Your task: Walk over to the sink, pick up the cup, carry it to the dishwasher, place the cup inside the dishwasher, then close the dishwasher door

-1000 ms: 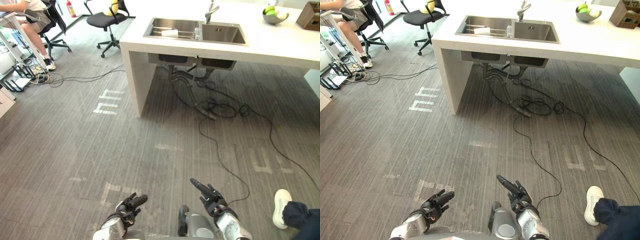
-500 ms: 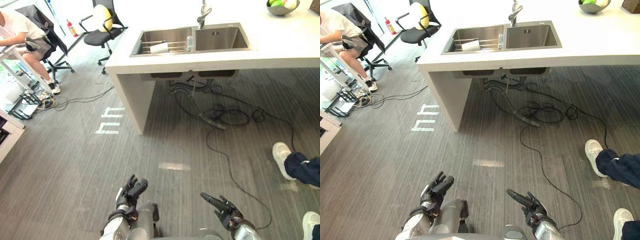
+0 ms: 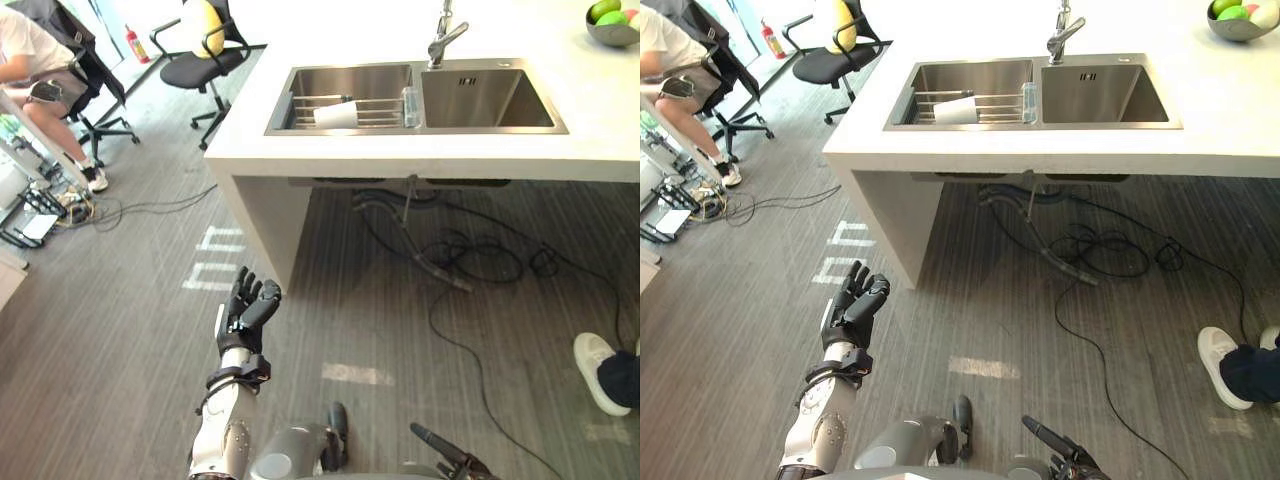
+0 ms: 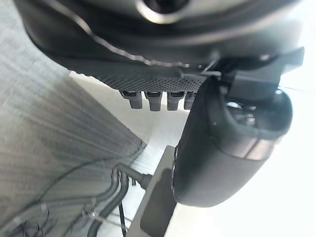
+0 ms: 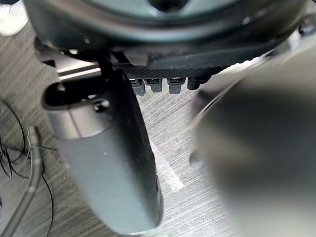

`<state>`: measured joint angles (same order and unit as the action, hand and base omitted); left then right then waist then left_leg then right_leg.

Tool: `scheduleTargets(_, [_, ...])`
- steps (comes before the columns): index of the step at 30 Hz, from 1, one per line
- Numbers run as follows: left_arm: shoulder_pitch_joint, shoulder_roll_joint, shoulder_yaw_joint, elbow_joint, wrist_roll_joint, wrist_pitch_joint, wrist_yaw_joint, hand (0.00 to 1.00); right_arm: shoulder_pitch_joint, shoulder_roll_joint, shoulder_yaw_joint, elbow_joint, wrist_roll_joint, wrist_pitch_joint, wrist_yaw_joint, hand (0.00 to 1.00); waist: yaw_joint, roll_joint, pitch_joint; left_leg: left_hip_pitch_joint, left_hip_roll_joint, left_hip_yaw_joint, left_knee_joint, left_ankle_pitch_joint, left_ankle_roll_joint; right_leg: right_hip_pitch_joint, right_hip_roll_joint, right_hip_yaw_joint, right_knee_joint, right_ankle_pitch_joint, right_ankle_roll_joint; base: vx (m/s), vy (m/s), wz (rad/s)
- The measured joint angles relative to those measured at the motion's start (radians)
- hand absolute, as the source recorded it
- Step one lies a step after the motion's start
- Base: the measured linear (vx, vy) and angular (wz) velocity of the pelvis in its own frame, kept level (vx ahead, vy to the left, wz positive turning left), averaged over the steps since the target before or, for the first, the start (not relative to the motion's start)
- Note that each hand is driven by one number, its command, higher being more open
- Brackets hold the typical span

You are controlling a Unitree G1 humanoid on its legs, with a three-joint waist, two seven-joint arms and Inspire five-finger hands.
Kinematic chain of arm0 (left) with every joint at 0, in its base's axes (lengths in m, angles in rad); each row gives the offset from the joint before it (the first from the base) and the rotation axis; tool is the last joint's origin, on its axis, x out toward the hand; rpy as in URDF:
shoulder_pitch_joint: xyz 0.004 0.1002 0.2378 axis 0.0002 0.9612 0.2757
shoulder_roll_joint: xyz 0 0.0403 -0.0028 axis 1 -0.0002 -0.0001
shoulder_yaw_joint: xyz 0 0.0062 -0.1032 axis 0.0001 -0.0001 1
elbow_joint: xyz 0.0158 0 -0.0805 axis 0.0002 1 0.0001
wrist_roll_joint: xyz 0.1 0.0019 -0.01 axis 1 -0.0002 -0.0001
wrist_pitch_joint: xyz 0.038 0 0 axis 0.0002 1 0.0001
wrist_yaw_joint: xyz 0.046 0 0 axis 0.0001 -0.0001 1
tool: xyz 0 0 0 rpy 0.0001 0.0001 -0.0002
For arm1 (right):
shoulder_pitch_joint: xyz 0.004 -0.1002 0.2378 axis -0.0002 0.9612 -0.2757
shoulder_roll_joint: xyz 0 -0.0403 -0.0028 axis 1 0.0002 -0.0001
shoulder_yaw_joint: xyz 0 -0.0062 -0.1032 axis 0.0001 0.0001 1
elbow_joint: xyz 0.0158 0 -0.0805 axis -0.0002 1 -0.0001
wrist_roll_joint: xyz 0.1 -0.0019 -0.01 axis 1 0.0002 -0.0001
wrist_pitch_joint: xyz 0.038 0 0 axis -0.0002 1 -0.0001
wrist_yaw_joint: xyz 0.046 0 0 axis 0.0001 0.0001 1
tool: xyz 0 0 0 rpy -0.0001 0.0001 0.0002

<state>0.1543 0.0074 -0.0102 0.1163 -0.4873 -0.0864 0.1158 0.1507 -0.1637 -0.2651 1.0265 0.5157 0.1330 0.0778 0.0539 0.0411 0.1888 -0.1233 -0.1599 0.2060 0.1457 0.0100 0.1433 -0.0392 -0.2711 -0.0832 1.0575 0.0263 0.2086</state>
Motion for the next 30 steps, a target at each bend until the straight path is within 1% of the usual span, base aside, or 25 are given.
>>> scheduleTargets(1, [0.002, 0.01, 0.004, -0.001, -0.002, -0.004, 0.025, 1.0, 0.009, 0.021, -0.018, -0.015, -0.008, -0.02, -0.002, 1.0, -0.005, -0.003, 0.002, 0.035, 0.0, -0.01, -0.026, 0.001, -0.005, -0.067, -0.021, -0.033, 0.096, -0.072, -0.08, 0.38, 0.099, 0.1])
scheduleTargets(2, [0.001, 0.017, 0.004, -0.002, -0.003, -0.016, 0.051, 1.0, 0.016, 0.04, -0.037, -0.037, -0.006, -0.03, -0.002, 1.0, -0.021, -0.004, 0.003, 0.068, 0.002, -0.034, -0.049, 0.0, -0.007, -0.124, -0.037, -0.088, 0.113, -0.17, -0.173, 0.35, 0.074, 0.17])
scheduleTargets(3, [0.001, 0.017, 0.004, -0.005, -0.003, -0.022, 0.06, 1.0, 0.018, 0.048, -0.042, -0.043, -0.004, -0.033, -0.001, 1.0, -0.027, -0.004, 0.003, 0.08, 0.006, -0.049, -0.061, -0.001, -0.01, -0.153, -0.035, -0.107, 0.095, -0.215, -0.189, 0.3, 0.01, 0.42])
scheduleTargets(4, [0.0, 0.014, 0.003, -0.009, -0.003, -0.036, 0.075, 1.0, 0.021, 0.06, -0.058, -0.053, 0.017, -0.037, 0.01, 1.0, -0.04, -0.003, 0.004, 0.106, 0.016, -0.078, -0.074, -0.008, -0.019, -0.204, -0.012, -0.125, -0.006, -0.283, -0.186, 0.26, -0.058, 0.67])
scheduleTargets(5, [-0.002, 0.014, 0.002, -0.01, -0.004, -0.043, 0.078, 1.0, 0.029, 0.068, -0.07, -0.064, 0.032, -0.04, 0.025, 1.0, -0.053, 0.002, 0.006, 0.128, 0.031, -0.115, -0.07, -0.024, -0.031, -0.229, 0.022, -0.116, -0.185, -0.307, -0.175, 0.25, -0.087, 0.79])
scheduleTargets(6, [-0.003, 0.014, 0.001, -0.01, -0.004, -0.048, 0.077, 1.0, 0.034, 0.074, -0.081, -0.063, 0.034, -0.04, 0.036, 1.0, -0.055, 0.002, 0.006, 0.136, 0.038, -0.132, -0.063, -0.035, -0.035, -0.234, 0.04, -0.097, -0.289, -0.303, -0.168, 0.29, -0.184, 1.08])
scheduleTargets(7, [-0.002, 0.015, 0.005, -0.01, -0.005, -0.072, 0.069, 1.0, 0.054, 0.087, -0.102, -0.062, 0.036, -0.054, 0.065, 1.0, -0.052, 0.0, 0.006, 0.145, 0.054, -0.179, -0.015, -0.077, -0.052, -0.236, 0.064, -0.048, -0.497, -0.264, -0.149, 0.25, -0.187, 0.98])
scheduleTargets(8, [0.002, 0.015, 0.011, -0.016, -0.006, -0.085, 0.063, 1.0, 0.068, 0.094, -0.103, -0.062, 0.039, -0.073, 0.079, 1.0, -0.047, -0.002, 0.005, 0.153, 0.06, -0.203, 0.015, -0.106, -0.063, -0.236, 0.064, -0.042, -0.563, -0.213, -0.145, 0.33, -0.262, 0.94])
scheduleTargets(9, [0.016, 0.015, 0.021, -0.037, -0.006, -0.094, 0.054, 1.0, 0.076, 0.097, -0.102, -0.06, 0.041, -0.086, 0.091, 1.0, -0.041, -0.012, -0.001, 0.163, 0.063, -0.221, 0.038, -0.128, -0.07, -0.235, 0.061, -0.035, -0.602, -0.155, -0.152, 0.24, -0.21, 0.53])
scheduleTargets(10, [0.027, 0.015, 0.031, -0.054, -0.007, -0.098, 0.049, 1.0, 0.078, 0.099, -0.101, -0.058, 0.041, -0.091, 0.099, 1.0, -0.037, -0.019, -0.006, 0.17, 0.063, -0.227, 0.05, -0.142, -0.078, -0.227, 0.057, -0.034, -0.625, -0.118, -0.156, 0.19, -0.163, 0.27])
scheduleTargets(11, [0.026, 0.063, 0.044, -0.065, -0.002, -0.053, -0.028, 1.0, 0.019, 0.089, -0.101, 0.03, 0.03, -0.077, 0.153, 1.0, 0.009, -0.038, -0.034, 0.269, 0.162, -0.249, -0.021, -0.201, -0.152, -0.076, 0.148, -0.093, -0.833, -0.017, -0.156, 0.06, -0.06, 0.09])
scheduleTargets(16, [0.025, 0.062, 0.041, -0.065, -0.002, -0.053, -0.028, 1.0, 0.019, 0.089, -0.101, 0.03, 0.03, -0.077, 0.153, 1.0, 0.006, -0.038, -0.034, 0.273, 0.162, -0.248, -0.022, -0.2, -0.152, -0.074, 0.148, -0.092, -0.832, -0.017, -0.156, 0.0, 0.0, 0.0])
scheduleTargets(19, [0.023, 0.066, 0.005, -0.065, -0.003, -0.05, -0.027, 1.0, 0.019, 0.088, -0.101, 0.03, 0.031, -0.069, 0.153, 1.0, 0.001, -0.037, -0.034, 0.292, 0.163, -0.241, -0.036, -0.2, -0.151, -0.065, 0.149, -0.088, -0.83, -0.02, -0.154, 0.0, 0.0, -0.06])
scheduleTargets(21, [0.013, 0.069, -0.029, -0.065, -0.003, -0.044, -0.024, 1.0, 0.02, 0.089, -0.101, 0.028, 0.034, -0.062, 0.153, 1.0, -0.007, -0.037, -0.036, 0.303, 0.164, -0.237, -0.043, -0.199, -0.15, -0.061, 0.149, -0.087, -0.826, -0.024, -0.154, 0.0, 0.001, -0.05])
scheduleTargets(24, [-0.026, 0.074, -0.07, -0.066, -0.003, -0.02, -0.002, 1.0, 0.02, 0.089, -0.101, 0.024, 0.041, -0.049, 0.153, 1.0, -0.03, -0.037, -0.043, 0.324, 0.167, -0.238, -0.073, -0.193, -0.151, -0.059, 0.149, -0.092, -0.811, -0.04, -0.155, 0.01, -0.005, 0.03])
scheduleTargets(26, [-0.064, 0.085, -0.09, -0.071, -0.001, -0.017, 0.011, 1.0, 0.031, 0.09, -0.105, 0.025, 0.04, -0.04, 0.162, 1.0, -0.051, -0.035, -0.063, 0.335, 0.179, -0.255, -0.093, -0.194, -0.159, -0.062, 0.151, -0.109, -0.784, -0.07, -0.159, 0.07, -0.047, 0.19])
scheduleTargets(27, [-0.077, 0.088, -0.1, -0.072, 0.001, -0.017, 0.015, 1.0, 0.038, 0.089, -0.109, 0.025, 0.041, -0.033, 0.167, 1.0, -0.052, -0.035, -0.071, 0.335, 0.181, -0.262, -0.096, -0.196, -0.164, -0.067, 0.151, -0.113, -0.77, -0.083, -0.16, 0.12, -0.083, 0.32])
scheduleTargets(28, [-0.1, 0.091, -0.113, -0.088, 0.006, -0.018, 0.016, 1.0, 0.046, 0.088, -0.124, 0.027, 0.057, -0.014, 0.176, 1.0, -0.054, -0.033, -0.081, 0.338, 0.188, -0.28, -0.098, -0.2, -0.17, -0.07, 0.149, -0.128, -0.739, -0.115, -0.161, 0.15, -0.1, 0.38])
scheduleTargets(29, [-0.104, 0.088, -0.121, -0.13, 0.004, -0.018, 0.014, 1.0, 0.061, 0.083, -0.126, 0.029, 0.098, 0.006, 0.176, 1.0, -0.055, -0.027, -0.098, 0.341, 0.201, -0.289, -0.094, -0.202, -0.182, -0.069, 0.157, -0.149, -0.726, -0.149, -0.165, 0.12, -0.087, 0.4])
scheduleTargets(30, [-0.104, 0.088, -0.124, -0.159, 0.004, -0.018, 0.014, 1.0, 0.064, 0.08, -0.128, 0.035, 0.123, 0.015, 0.176, 1.0, -0.054, -0.027, -0.103, 0.332, 0.199, -0.284, -0.063, -0.208, -0.195, -0.062, 0.155, -0.153, -0.726, -0.17, -0.168, 0.15, -0.067, 0.31])
